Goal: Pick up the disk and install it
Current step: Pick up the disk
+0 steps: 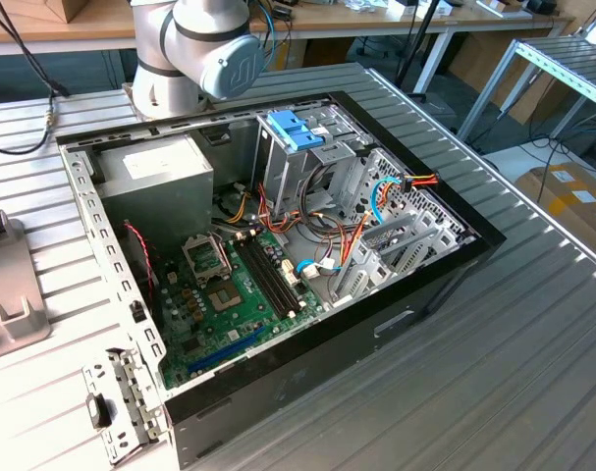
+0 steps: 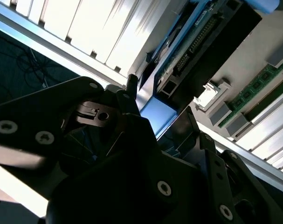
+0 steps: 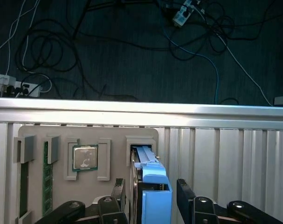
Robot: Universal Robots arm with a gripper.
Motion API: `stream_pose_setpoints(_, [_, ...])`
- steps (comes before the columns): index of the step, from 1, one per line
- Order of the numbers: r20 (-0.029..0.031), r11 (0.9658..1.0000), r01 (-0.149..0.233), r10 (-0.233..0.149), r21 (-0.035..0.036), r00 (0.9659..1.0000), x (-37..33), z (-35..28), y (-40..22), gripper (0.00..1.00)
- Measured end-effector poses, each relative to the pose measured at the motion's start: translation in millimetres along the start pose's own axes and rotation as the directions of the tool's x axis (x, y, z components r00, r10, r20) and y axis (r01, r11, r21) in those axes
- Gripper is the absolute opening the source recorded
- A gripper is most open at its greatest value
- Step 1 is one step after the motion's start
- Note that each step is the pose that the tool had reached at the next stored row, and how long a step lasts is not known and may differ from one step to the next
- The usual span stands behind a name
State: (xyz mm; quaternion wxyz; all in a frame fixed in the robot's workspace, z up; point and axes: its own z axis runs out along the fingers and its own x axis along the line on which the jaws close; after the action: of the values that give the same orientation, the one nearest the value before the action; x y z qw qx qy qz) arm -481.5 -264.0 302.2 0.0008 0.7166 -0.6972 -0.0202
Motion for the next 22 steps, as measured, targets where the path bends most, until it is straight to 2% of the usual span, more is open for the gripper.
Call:
stream_pose_setpoints(14, [0.0000,1.0000,0.000,0.000,0.0000,1.0000,0.4,11.6,-2.6,0.56])
stream_pose_setpoints(22, [0.0000,1.0000,0.000,0.000,0.0001,1.0000,0.4,12.1,-2.6,0.55])
